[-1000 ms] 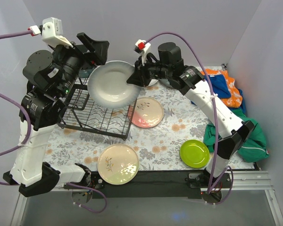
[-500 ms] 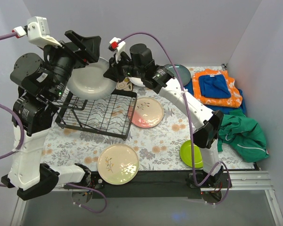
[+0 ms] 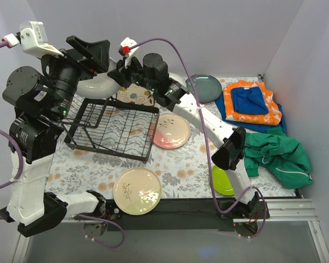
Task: Load the plates into the dish rack
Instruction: Insert the plate into the dish rack
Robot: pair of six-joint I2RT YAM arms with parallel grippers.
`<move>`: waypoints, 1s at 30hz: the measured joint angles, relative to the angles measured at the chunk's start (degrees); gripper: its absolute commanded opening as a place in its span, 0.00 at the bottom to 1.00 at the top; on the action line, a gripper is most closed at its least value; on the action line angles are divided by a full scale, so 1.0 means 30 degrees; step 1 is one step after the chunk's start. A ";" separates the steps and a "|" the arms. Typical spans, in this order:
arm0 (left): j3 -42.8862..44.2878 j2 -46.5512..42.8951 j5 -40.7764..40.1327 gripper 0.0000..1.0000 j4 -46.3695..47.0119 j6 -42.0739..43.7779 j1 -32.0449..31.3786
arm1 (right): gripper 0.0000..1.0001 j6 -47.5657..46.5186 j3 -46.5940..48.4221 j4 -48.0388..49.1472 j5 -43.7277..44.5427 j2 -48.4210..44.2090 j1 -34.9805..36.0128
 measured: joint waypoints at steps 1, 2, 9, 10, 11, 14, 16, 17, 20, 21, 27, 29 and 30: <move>0.0000 -0.0036 -0.0022 0.85 0.0000 0.0051 0.0000 | 0.01 -0.0168 0.0029 0.0510 0.0175 0.0204 0.0131; 0.0000 -0.0073 -0.0066 0.85 0.0007 0.0087 0.0000 | 0.01 -0.0306 0.0058 0.0903 0.0393 0.0364 0.0255; 0.0000 -0.0306 -0.0474 0.85 0.0007 0.0415 0.0000 | 0.01 -0.1639 0.0860 0.3803 0.1588 0.2433 0.1086; 0.0000 -0.0321 -0.0510 0.85 0.0007 0.0444 0.0000 | 0.01 -0.1807 0.0933 0.4102 0.1661 0.2659 0.1151; 0.0000 -0.0342 -0.0546 0.85 0.0007 0.0488 0.0000 | 0.01 -0.2040 0.1049 0.4605 0.1770 0.3016 0.1209; 0.0000 -0.0386 -0.0670 0.85 -0.0015 0.0568 0.0000 | 0.01 -0.2747 0.1093 0.5588 0.2018 0.3665 0.1275; 0.0000 -0.0415 -0.0780 0.85 -0.0015 0.0568 0.0000 | 0.01 -0.3264 0.1100 0.6171 0.2164 0.4007 0.1275; 0.0000 -0.0430 -0.0838 0.85 -0.0022 0.0568 0.0000 | 0.01 -0.3410 0.1100 0.6411 0.2251 0.4138 0.1275; -0.0073 -0.0503 -0.0925 0.85 -0.0015 0.0554 0.0000 | 0.01 -0.4073 0.1100 0.7198 0.2470 0.4495 0.1297; -0.0153 -0.0561 -0.0947 0.84 -0.0007 0.0546 0.0000 | 0.01 -0.4269 0.1100 0.7380 0.2586 0.4561 0.1297; -0.0561 -0.0794 -0.1013 0.84 -0.0007 0.0240 0.0000 | 0.01 -0.5304 0.1100 0.8597 0.3381 0.4860 0.1297; -0.0678 -0.0816 -0.1020 0.84 -0.0022 0.0095 0.0000 | 0.01 -0.5581 0.1137 0.9078 0.3599 0.4954 0.1297; -0.0692 -0.0809 -0.1020 0.84 -0.0022 0.0044 0.0000 | 0.01 -0.5705 0.1137 0.9253 0.3650 0.4991 0.1297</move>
